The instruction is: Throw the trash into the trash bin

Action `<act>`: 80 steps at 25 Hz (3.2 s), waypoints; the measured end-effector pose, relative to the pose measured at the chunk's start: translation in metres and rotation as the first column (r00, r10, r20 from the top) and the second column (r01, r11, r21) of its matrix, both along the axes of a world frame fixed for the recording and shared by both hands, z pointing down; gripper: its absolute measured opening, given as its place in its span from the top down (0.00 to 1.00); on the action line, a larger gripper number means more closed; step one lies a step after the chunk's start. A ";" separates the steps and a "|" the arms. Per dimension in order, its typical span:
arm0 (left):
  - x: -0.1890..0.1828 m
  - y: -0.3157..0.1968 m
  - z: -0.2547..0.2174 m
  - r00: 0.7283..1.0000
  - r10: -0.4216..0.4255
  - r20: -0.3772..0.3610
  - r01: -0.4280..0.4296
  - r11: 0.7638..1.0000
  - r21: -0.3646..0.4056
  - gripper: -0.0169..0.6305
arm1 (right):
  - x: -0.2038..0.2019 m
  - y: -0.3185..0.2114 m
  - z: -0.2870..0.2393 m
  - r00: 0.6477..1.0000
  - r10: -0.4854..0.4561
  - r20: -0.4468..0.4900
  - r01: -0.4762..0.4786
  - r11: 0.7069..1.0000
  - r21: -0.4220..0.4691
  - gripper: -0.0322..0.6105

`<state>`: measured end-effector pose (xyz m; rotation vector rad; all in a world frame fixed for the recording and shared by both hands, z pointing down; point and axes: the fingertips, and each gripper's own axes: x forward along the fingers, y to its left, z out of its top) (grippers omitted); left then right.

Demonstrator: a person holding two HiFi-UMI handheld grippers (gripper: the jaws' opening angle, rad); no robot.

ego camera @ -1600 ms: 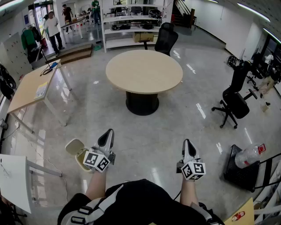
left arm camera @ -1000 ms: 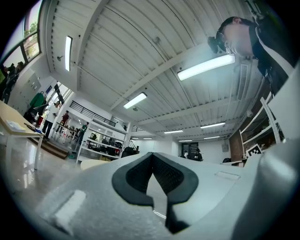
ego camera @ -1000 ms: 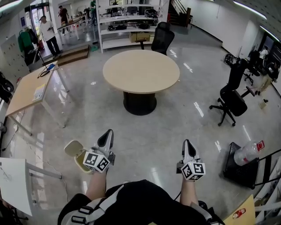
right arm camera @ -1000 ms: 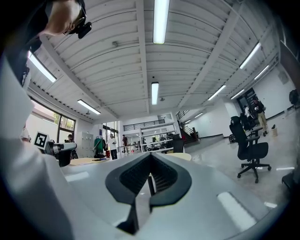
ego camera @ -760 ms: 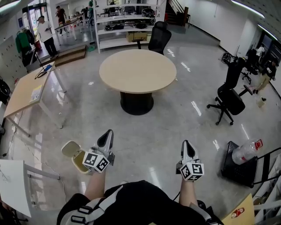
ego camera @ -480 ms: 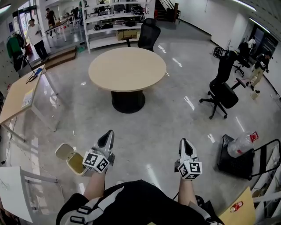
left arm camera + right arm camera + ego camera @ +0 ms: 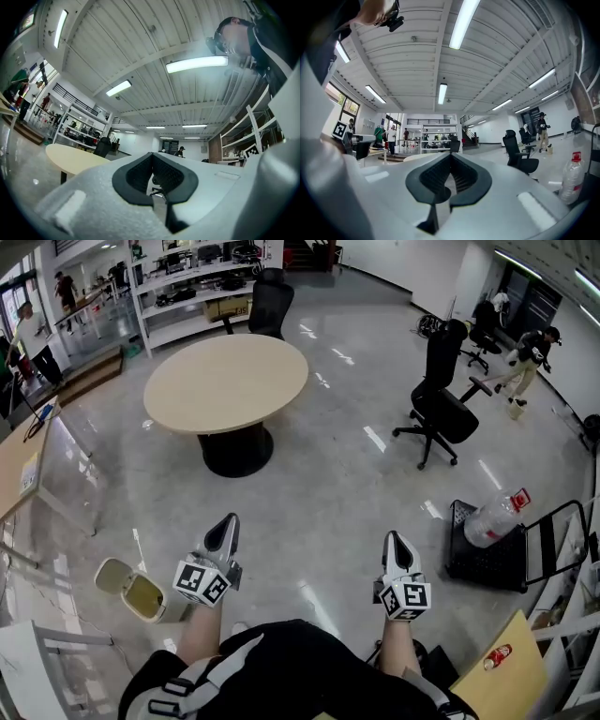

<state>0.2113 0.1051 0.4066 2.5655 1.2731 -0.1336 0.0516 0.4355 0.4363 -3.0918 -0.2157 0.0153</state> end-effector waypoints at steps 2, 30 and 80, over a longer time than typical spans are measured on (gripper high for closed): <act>-0.005 0.022 0.002 0.999 0.032 0.011 -0.032 0.999 -0.011 0.97 | -0.018 0.019 0.002 0.999 0.039 0.009 -0.039 0.999 -0.003 0.94; -0.015 0.107 -0.004 0.918 0.397 -0.003 -0.397 0.918 -0.015 0.97 | -0.126 0.023 0.000 0.911 0.413 0.000 -0.412 0.909 0.064 0.94; -0.263 0.276 -0.055 0.447 0.890 -0.095 -0.895 0.445 -0.045 0.97 | -0.469 -0.030 -0.047 0.421 0.898 -0.131 -0.903 0.428 0.033 0.94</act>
